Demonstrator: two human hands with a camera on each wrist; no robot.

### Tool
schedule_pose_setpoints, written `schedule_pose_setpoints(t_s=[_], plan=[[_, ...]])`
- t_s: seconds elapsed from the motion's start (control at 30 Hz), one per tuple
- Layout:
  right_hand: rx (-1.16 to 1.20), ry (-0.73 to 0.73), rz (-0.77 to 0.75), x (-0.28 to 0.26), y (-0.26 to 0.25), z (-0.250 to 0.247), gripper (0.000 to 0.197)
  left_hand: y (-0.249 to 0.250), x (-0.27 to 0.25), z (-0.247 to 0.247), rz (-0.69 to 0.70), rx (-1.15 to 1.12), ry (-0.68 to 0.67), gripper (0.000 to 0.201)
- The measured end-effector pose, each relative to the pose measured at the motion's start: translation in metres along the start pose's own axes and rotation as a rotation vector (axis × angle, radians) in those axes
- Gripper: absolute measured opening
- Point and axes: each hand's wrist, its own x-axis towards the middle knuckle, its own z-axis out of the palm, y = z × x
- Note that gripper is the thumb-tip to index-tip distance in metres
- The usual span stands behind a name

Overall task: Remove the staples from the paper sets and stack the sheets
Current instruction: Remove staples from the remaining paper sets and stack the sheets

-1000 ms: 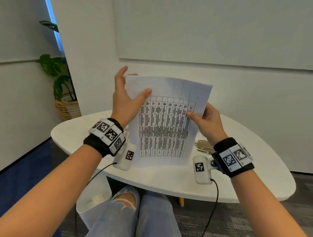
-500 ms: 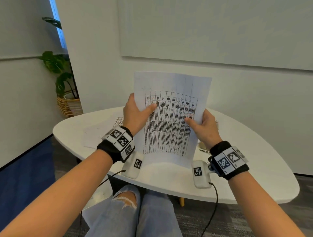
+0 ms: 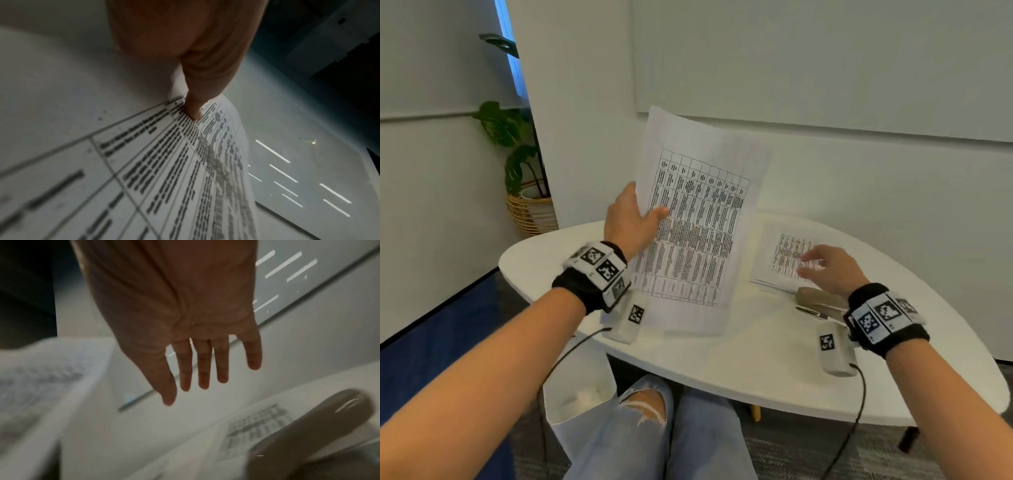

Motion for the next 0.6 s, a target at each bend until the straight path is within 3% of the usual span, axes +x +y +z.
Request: schedule_pose_setpoints(t_s=[0.1, 0.2, 0.37, 0.5, 0.6], plan=[[-0.342, -0.194, 0.134, 0.009, 0.025, 0.008, 0.047, -0.009, 0.009, -0.015, 0.001, 0.076, -0.060, 0.059], [-0.534, -0.332, 0.215, 0.013, 0.032, 0.018, 0.046, -0.017, 0.007, -0.019, 0.022, 0.164, -0.114, 0.059], [-0.745, -0.216, 0.288, 0.012, 0.032, 0.032, 0.039, -0.017, -0.002, -0.014, 0.075, 0.306, -0.251, 0.057], [-0.700, -0.190, 0.335, 0.007, 0.036, 0.045, 0.030, -0.018, -0.010, -0.005, 0.090, 0.333, -0.270, 0.062], [-0.748, -0.237, 0.296, -0.001, 0.037, 0.052, 0.016, -0.017, -0.017, -0.001, 0.101, 0.342, -0.282, 0.052]])
